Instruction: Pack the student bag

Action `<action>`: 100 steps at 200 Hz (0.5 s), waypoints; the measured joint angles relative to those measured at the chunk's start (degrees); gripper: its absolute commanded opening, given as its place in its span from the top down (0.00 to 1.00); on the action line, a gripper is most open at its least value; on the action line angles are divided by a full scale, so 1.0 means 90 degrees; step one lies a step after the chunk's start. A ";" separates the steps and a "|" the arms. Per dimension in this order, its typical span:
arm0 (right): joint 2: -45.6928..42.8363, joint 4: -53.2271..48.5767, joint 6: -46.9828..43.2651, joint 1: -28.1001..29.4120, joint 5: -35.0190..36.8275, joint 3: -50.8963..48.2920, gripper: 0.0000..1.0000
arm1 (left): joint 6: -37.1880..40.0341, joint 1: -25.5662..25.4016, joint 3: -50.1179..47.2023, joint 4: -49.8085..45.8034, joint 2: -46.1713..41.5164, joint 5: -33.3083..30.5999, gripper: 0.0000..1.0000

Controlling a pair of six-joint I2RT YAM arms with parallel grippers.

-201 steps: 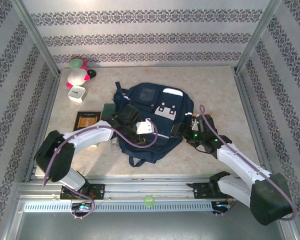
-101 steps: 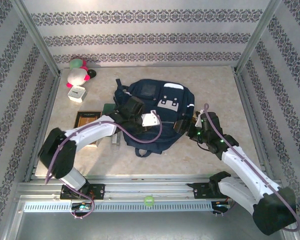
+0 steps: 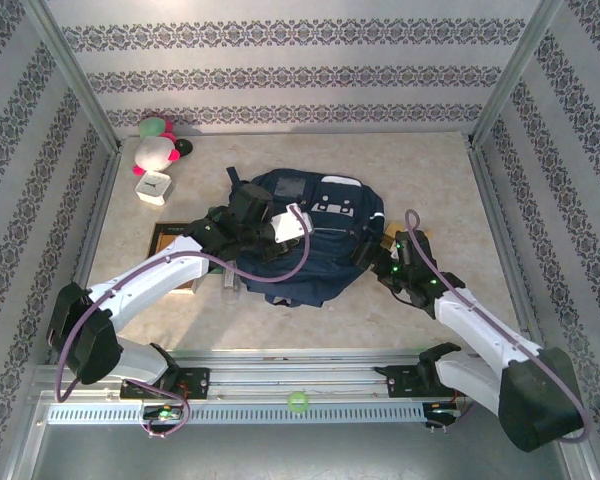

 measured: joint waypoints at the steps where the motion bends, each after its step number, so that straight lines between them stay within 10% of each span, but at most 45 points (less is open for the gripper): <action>1: 0.0019 0.0017 0.0005 -0.0002 0.0000 0.0000 0.14 | -0.0007 0.0000 -0.0007 0.0002 -0.0002 0.0000 1.00; 100: 0.2076 0.1948 0.0274 -0.0580 -0.0250 0.0153 0.15 | -0.0347 0.0002 -0.0372 0.0024 -0.0265 0.0044 1.00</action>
